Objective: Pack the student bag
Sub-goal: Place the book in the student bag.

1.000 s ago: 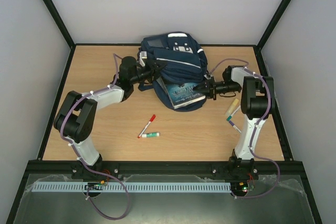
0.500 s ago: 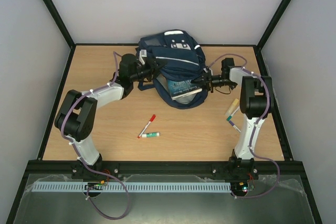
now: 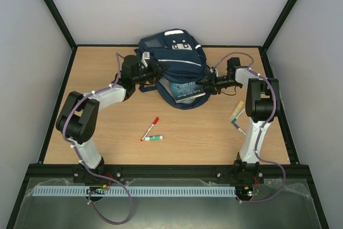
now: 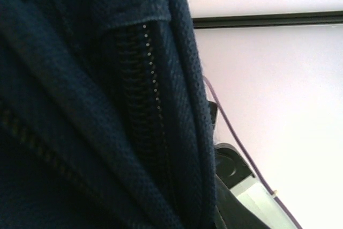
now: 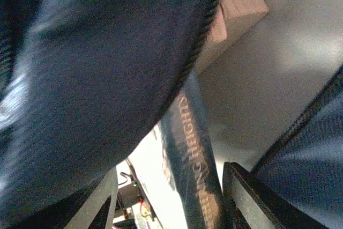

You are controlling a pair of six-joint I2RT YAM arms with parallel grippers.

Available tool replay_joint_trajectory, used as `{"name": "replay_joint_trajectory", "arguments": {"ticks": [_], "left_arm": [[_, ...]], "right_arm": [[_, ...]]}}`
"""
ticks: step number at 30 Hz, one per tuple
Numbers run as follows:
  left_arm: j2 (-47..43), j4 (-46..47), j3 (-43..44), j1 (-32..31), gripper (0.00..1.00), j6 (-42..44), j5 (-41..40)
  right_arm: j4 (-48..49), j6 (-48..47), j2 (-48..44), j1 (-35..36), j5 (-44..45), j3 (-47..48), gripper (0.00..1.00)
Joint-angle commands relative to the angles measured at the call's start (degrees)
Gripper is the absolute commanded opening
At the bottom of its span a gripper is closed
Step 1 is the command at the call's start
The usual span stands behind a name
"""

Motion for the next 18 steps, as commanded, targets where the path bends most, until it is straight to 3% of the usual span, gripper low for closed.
{"name": "replay_joint_trajectory", "arguments": {"ticks": [1, 6, 10, 18], "left_arm": [[-2.1, 1.0, 0.4, -0.3, 0.13, 4.4, 6.6], [-2.7, -1.9, -1.1, 0.3, 0.13, 6.5, 8.2], [-3.5, -4.0, -1.6, 0.9, 0.13, 8.0, 8.6], [-3.8, -6.6, -1.0, 2.4, 0.14, 9.8, 10.2]], "right_arm": [[-1.9, -4.9, -6.7, 0.0, 1.7, -2.2, 0.54], [-1.7, -11.4, -15.5, 0.1, 11.6, -4.4, 0.54], [-3.1, -23.3, -23.0, 2.8, 21.4, -6.6, 0.51], [-1.8, -49.8, -34.0, 13.7, 37.4, -14.8, 0.33]]}}
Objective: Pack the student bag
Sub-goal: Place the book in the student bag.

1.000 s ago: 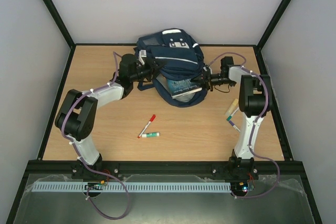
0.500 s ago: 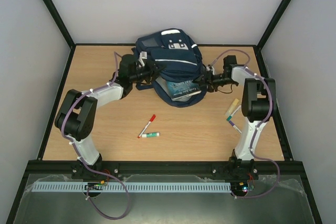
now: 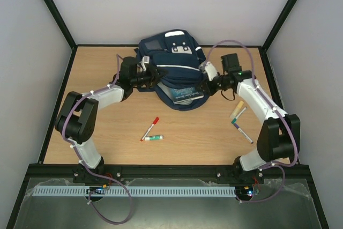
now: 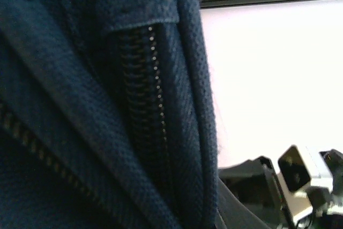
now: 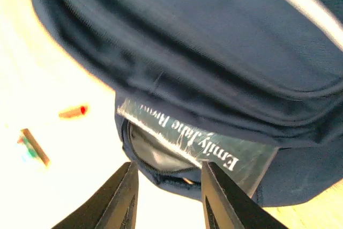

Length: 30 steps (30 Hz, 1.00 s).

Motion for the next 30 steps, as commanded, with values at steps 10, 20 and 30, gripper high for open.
{"name": "replay_joint_trajectory", "arguments": {"ticks": [10, 20, 30], "left_arm": [[-3.7, -5.0, 1.3, 2.2, 0.17, 6.1, 7.1], [-3.1, -7.5, 3.2, 3.0, 0.18, 7.6, 8.1], [-2.8, -8.5, 4.0, 3.3, 0.19, 8.3, 8.5]], "right_arm": [[5.6, -25.3, -0.4, 12.6, 25.9, -4.9, 0.32], [9.6, -27.7, 2.4, 13.8, 30.9, -4.7, 0.31], [12.5, -28.7, 6.4, 14.5, 32.4, -3.3, 0.39]]}}
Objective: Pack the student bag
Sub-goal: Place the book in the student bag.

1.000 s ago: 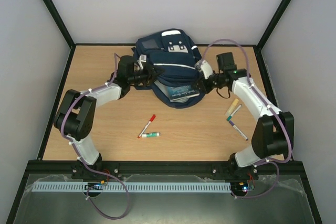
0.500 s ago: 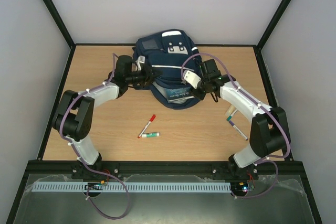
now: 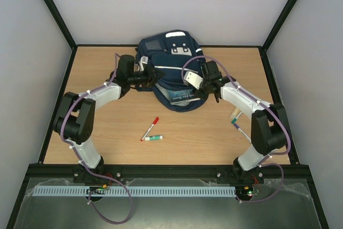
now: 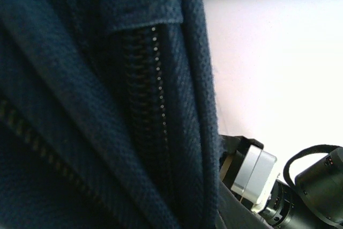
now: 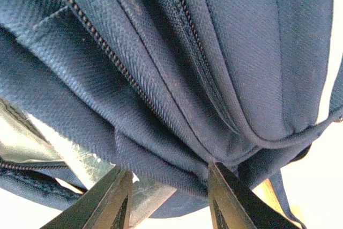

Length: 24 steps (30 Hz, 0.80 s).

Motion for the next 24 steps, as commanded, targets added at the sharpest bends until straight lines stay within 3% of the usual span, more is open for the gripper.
{"name": "replay_joint_trajectory", "arguments": {"ticks": [1, 5, 8, 11, 13, 15, 19, 24], "left_arm": [[-1.9, 0.4, 2.1, 0.4, 0.19, 1.6, 4.2], [-1.7, 0.0, 2.3, 0.8, 0.19, 1.9, 4.4], [-1.6, -1.1, 2.7, 1.2, 0.22, 3.0, 3.8], [-0.8, -3.4, 3.8, 1.7, 0.40, 5.3, 3.5], [-0.6, -8.1, 5.6, 1.7, 0.54, 9.1, 2.3], [-1.5, -13.3, 6.6, 1.7, 0.61, 15.0, -1.4], [-7.9, -16.6, 2.4, 1.5, 0.67, 20.6, -8.0], [-20.7, -22.9, -4.7, -1.4, 0.68, 30.4, -21.0]], "right_arm": [[1.3, -0.8, 3.1, 0.7, 1.3, 2.8, 0.38], [2.5, -0.2, 4.7, 0.6, 1.5, 4.0, 0.33], [2.3, -0.5, 4.8, 0.6, 0.4, 4.1, 0.15], [0.9, -0.3, 3.9, 0.7, -0.8, 4.5, 0.02], [0.2, 0.4, 2.2, 0.7, -1.8, 4.6, 0.01], [-0.6, 1.2, 0.5, 0.9, -2.5, 4.8, 0.01], [-2.9, 4.1, -2.7, 1.8, -1.9, 5.7, 0.01], [-4.3, 8.4, -6.9, 3.4, 0.0, 5.8, 0.01]]}}
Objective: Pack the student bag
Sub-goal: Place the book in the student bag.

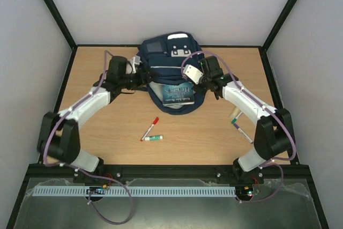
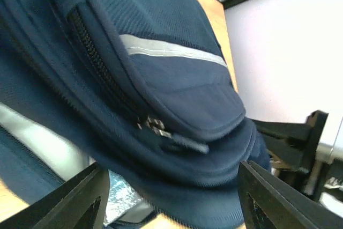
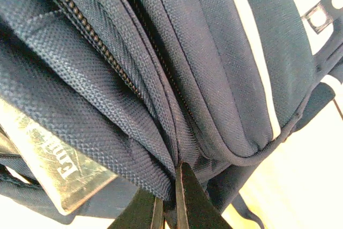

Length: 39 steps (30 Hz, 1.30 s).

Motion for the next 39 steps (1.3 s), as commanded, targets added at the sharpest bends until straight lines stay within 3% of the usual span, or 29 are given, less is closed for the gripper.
{"name": "replay_joint_trajectory", "arguments": {"ticks": [1, 7, 13, 19, 25, 30, 39], "left_arm": [[-13.0, -7.1, -5.3, -3.1, 0.67, 12.3, -14.5], [-28.9, -9.2, -16.6, -10.6, 0.67, 17.6, -28.8], [-37.4, -3.4, -28.1, -18.3, 0.57, 18.6, -31.9], [-29.9, 2.7, -30.2, -27.3, 0.29, 20.9, -38.0], [-19.8, 8.7, -27.6, -31.9, 0.10, 22.7, -42.8], [-14.1, 14.4, -28.0, -32.6, 0.04, 23.3, -46.0], [-4.8, 17.3, -23.7, -32.7, 0.03, 26.3, -44.4]], "right_arm": [[-3.8, 5.4, -5.8, 2.3, -0.8, 2.1, 0.01], [-6.1, 10.4, -10.6, 2.8, -1.6, 1.7, 0.01], [-3.0, 13.4, -14.7, 2.8, -1.4, -2.8, 0.01], [0.7, 16.3, -17.2, 2.8, -2.3, -7.5, 0.01], [1.2, 17.0, -18.8, 2.7, -3.8, -9.3, 0.01], [2.6, 17.3, -19.9, 2.8, -5.3, -10.1, 0.01], [3.8, 17.3, -20.2, 2.8, -6.5, -11.4, 0.01]]}}
